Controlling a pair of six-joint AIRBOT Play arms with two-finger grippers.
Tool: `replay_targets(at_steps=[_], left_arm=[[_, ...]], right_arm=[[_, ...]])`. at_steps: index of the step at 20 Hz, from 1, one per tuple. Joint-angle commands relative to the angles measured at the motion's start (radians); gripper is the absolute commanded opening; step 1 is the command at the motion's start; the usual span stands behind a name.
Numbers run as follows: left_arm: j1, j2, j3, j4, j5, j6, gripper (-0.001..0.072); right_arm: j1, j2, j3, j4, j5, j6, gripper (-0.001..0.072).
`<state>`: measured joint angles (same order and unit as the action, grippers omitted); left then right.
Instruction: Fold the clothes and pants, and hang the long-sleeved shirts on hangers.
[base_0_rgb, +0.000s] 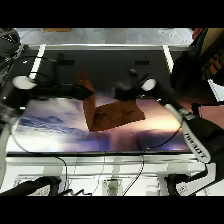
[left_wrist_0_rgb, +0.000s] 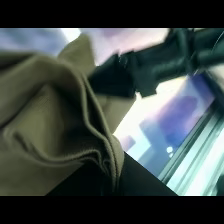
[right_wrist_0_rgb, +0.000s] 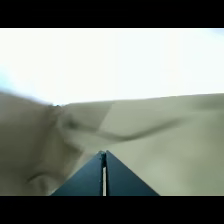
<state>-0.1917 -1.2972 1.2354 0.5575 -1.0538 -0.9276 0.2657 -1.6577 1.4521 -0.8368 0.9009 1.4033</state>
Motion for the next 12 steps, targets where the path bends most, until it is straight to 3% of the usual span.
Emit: replay_targets(at_steps=[1, 4, 5, 6, 7, 12], left_arm=[[-0.243, -0.126, 0.0, -0.054, 0.294, 0.001, 0.0022], [-0.427, -0.233, 0.0, -0.054, 0.59, 0.0, 0.0025], [-0.467, -0.257, 0.0, -0.054, 0.671, 0.001, 0.0124], [-0.494, -0.275, 0.0, -0.054, 0.72, 0.0, 0.0481], [-0.507, -0.282, 0.0, -0.053, 0.731, 0.001, 0.0696], [-0.455, -0.238, 0.0, -0.042, 0.728, 0.0, 0.0705]], right_arm=[[-0.207, 0.076, 0.002, -0.049, 0.12, 0.001, 0.0022], [-0.32, 0.094, 0.002, -0.079, 0.187, 0.0, 0.0023], [-0.347, 0.093, 0.002, -0.095, 0.204, 0.0, 0.0023], [-0.365, 0.093, -0.001, -0.119, 0.212, -0.001, 0.0023], [-0.379, 0.092, -0.001, -0.15, 0.219, -0.007, 0.0023], [-0.415, 0.072, -0.003, -0.278, 0.232, -0.102, 0.0022]])
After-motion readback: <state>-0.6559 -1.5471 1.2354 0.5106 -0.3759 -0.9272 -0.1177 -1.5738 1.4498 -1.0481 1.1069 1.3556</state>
